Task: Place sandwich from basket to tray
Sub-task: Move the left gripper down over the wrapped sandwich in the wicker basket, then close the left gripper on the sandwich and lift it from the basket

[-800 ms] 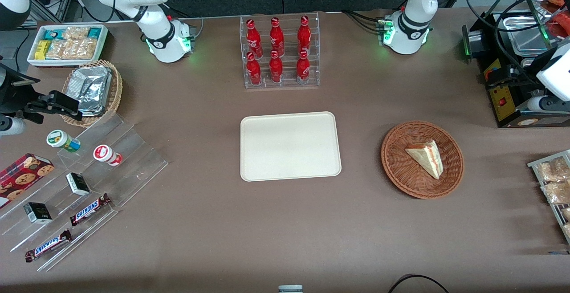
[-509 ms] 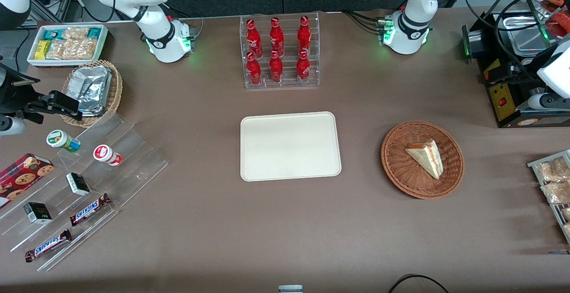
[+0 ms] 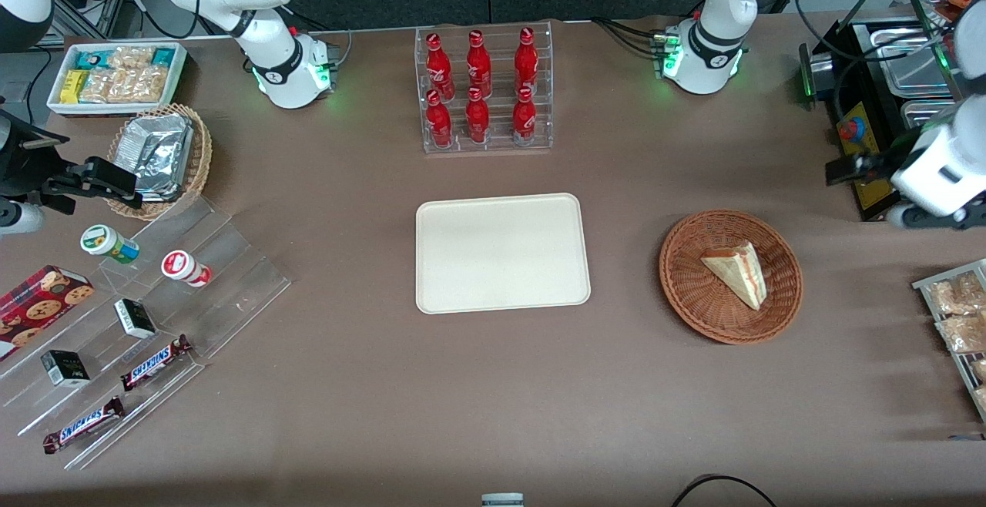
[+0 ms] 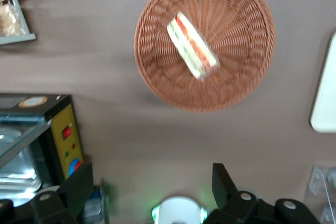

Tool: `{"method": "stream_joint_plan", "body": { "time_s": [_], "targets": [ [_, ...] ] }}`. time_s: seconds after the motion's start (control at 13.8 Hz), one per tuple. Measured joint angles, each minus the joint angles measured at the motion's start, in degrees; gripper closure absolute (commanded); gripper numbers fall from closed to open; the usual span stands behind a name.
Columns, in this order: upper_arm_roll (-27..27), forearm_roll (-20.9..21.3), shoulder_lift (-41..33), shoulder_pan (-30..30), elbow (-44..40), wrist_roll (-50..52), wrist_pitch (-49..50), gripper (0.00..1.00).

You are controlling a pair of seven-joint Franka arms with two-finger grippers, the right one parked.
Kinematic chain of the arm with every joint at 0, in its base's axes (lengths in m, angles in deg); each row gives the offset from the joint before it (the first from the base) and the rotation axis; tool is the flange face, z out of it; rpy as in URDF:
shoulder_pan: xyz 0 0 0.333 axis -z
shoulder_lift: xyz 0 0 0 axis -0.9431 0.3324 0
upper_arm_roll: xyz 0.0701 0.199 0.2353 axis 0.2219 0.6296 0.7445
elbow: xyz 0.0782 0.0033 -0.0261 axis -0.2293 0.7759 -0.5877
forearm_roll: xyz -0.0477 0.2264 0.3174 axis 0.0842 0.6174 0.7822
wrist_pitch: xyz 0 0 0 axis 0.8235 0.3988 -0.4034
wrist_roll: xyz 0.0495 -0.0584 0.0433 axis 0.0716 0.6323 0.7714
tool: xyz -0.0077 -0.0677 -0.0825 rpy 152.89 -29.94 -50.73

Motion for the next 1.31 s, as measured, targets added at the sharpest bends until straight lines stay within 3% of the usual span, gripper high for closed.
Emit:
{"method": "stream_joint_plan", "body": {
  "time_s": [0.36, 0.58, 1.09, 1.31],
  "targets": [
    [-1.0, 0.0, 1.6, 2.5, 13.5, 19.6, -21.3, 0.0],
    [-1.3, 0.0, 5.0, 5.4, 17.6, 30.9, -28.4, 0.0],
    [-0.9, 0.0, 7.4, 5.1, 28.4, 39.1, -46.3, 0.0],
    [-0.9, 0.0, 8.0, 5.0, 30.1, 39.8, -47.7, 0.0]
  ]
}}
